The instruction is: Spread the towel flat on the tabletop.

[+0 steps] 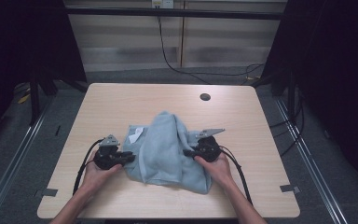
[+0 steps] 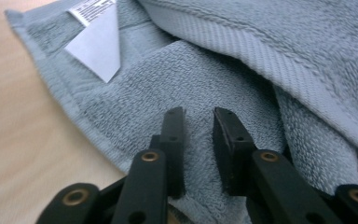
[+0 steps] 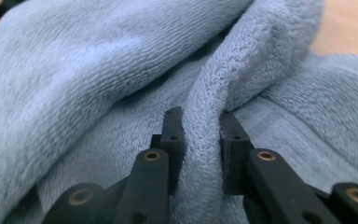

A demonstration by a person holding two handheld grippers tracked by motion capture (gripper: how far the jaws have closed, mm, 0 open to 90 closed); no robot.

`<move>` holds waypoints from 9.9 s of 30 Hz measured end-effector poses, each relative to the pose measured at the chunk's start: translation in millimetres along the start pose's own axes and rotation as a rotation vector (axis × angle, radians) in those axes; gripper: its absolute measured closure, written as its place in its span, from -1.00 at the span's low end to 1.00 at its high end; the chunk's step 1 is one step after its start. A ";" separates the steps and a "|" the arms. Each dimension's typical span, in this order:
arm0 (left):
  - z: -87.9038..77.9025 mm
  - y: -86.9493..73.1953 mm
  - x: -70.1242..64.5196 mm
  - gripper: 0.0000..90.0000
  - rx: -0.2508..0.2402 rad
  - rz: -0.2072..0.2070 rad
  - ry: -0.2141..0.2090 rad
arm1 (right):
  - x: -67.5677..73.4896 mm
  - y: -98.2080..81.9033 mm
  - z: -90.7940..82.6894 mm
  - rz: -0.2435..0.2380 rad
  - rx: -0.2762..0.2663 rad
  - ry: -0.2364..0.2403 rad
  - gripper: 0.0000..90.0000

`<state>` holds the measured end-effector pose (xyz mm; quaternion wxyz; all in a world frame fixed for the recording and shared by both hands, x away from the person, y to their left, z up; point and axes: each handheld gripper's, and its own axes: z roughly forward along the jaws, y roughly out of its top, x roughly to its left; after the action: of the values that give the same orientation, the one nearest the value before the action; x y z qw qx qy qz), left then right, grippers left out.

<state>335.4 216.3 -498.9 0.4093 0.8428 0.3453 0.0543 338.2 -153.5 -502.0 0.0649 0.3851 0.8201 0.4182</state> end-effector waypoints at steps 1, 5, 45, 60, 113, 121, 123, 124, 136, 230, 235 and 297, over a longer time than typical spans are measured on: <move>-2.7 -2.6 -0.7 0.70 0.001 0.001 0.001 | 5.7 -2.3 -1.9 -0.019 0.008 0.010 0.71; -7.3 -6.4 -7.6 0.72 0.008 -0.005 -0.027 | 24.6 -14.5 -12.6 -0.055 0.023 0.038 0.70; -51.0 37.2 -28.0 0.83 -0.269 -0.012 -0.195 | 2.9 -3.0 -46.8 -0.024 -0.064 -0.048 0.83; -59.9 9.3 17.8 0.91 -0.168 -0.119 0.038 | 12.4 -34.6 -74.4 -0.058 0.016 -0.080 0.85; -66.5 27.9 28.3 0.95 -0.278 -0.129 -0.056 | -44.9 102.8 -7.9 0.003 -0.159 -0.056 0.93; -85.7 90.7 18.0 0.95 -0.383 -0.050 0.016 | -48.4 168.2 -65.2 -0.070 -0.269 -0.171 0.94; -89.9 104.1 16.7 0.95 -0.394 -0.034 0.048 | -46.8 184.0 -81.3 -0.090 -0.295 -0.187 0.94; -92.8 110.9 16.1 0.95 -0.400 -0.022 0.067 | -45.5 191.0 -89.4 -0.097 -0.315 -0.196 0.94; -117.2 122.0 -10.8 0.94 -0.449 0.090 0.083 | -18.7 155.1 -145.6 -0.149 -0.456 -0.140 0.94; -35.1 0.7 -25.8 0.31 -0.077 -0.003 -0.144 | 37.9 -63.2 -137.9 -0.037 -0.156 0.038 0.53; 0.1 10.1 -19.4 0.47 -0.014 0.003 -0.151 | 11.9 -31.1 -105.5 -0.036 -0.165 -0.005 0.68; -16.9 1.9 -39.2 0.77 -0.074 0.058 -0.126 | 5.2 -56.3 -95.8 -0.044 -0.055 -0.113 0.92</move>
<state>300.5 202.0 -478.9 0.4591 0.8386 0.2922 0.0258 261.0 -230.7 -480.8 0.1310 0.3881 0.8116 0.4167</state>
